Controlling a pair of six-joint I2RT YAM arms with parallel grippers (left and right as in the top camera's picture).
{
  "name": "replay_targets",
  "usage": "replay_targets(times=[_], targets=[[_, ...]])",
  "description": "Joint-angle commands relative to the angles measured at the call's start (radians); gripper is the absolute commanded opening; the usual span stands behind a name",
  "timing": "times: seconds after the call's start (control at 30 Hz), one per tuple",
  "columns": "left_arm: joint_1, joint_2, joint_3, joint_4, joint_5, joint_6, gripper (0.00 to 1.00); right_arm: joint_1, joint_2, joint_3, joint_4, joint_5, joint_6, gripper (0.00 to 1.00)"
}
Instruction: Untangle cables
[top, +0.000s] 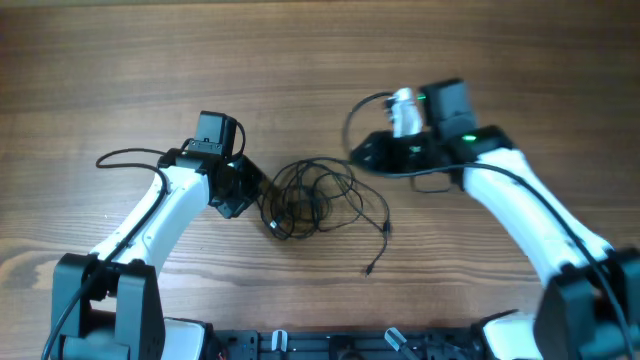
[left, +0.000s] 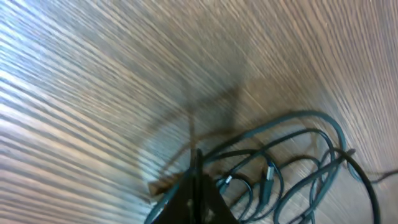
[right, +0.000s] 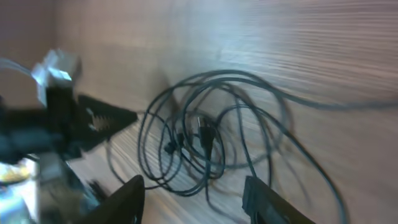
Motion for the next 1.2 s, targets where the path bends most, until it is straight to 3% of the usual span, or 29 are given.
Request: replay_targets(times=[0.0, 0.13, 0.33, 0.8, 1.0, 1.07, 1.17], targets=[[-0.002, 0.004, -0.005, 0.0, -0.072, 0.003, 0.04, 0.09, 0.116, 0.014, 0.038, 0.041, -0.294, 0.53], [0.004, 0.004, -0.005, 0.001, -0.084, 0.003, 0.04, 0.158, 0.206, 0.014, 0.072, 0.196, -0.394, 0.56], [0.005, 0.004, -0.005, 0.008, -0.124, 0.003, 0.09, 0.226, 0.256, 0.014, 0.086, 0.202, -0.522, 0.56], [0.005, 0.004, -0.005, 0.077, -0.124, 0.002, 0.11, 0.277, 0.241, 0.017, 0.114, 0.204, -0.532, 0.55], [0.005, 0.004, -0.005, 0.134, -0.125, -0.001, 0.12, 0.312, 0.243, 0.015, 0.061, 0.219, -0.617, 0.55], [0.005, 0.004, -0.005, 0.156, -0.125, -0.001, 0.12, 0.318, 0.243, -0.005, 0.075, 0.339, -0.617, 0.48], [0.005, 0.004, -0.005, 0.162, -0.125, -0.001, 0.13, 0.317, 0.243, -0.012, 0.087, 0.403, -0.605, 0.15]])
